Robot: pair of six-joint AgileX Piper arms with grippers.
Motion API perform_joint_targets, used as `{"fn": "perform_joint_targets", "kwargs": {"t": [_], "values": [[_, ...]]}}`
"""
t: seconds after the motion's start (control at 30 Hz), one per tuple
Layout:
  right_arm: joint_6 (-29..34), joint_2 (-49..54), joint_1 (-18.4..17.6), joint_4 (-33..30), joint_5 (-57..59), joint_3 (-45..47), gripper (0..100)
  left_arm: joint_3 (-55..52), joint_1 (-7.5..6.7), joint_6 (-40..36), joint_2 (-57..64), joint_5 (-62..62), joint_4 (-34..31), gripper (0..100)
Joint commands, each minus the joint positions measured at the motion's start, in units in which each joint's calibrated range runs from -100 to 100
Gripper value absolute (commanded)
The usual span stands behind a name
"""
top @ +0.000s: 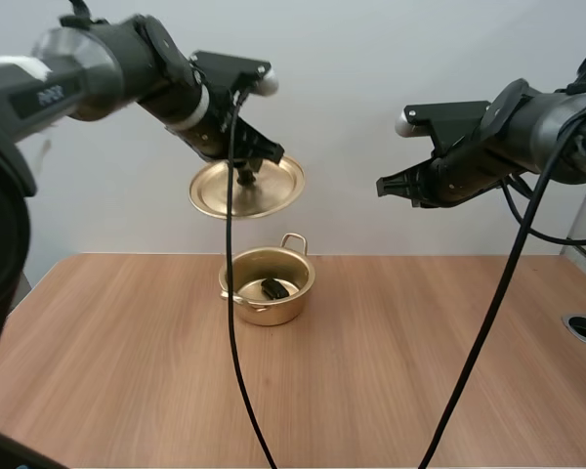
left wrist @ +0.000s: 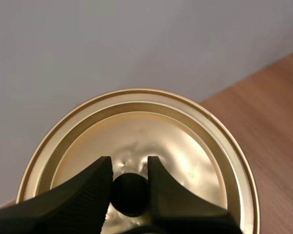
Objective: Open the pot, put the car inside, and close it
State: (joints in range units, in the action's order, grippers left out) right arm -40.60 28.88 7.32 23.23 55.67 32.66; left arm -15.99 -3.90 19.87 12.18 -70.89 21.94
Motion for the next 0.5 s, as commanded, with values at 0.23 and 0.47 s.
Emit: {"fn": "perform_joint_targets", "kwargs": {"t": [0.23,0.47], "values": [[0.07,4.0,0.03,-0.71,3.01,0.07,0,-5.41,-0.66,1.86,-7.65,4.99,-0.26,0],[0.07,4.0,0.03,-0.74,4.13,0.07,0,-7.74,-0.66,3.32,-11.4,10.05,0.55,0]]}}
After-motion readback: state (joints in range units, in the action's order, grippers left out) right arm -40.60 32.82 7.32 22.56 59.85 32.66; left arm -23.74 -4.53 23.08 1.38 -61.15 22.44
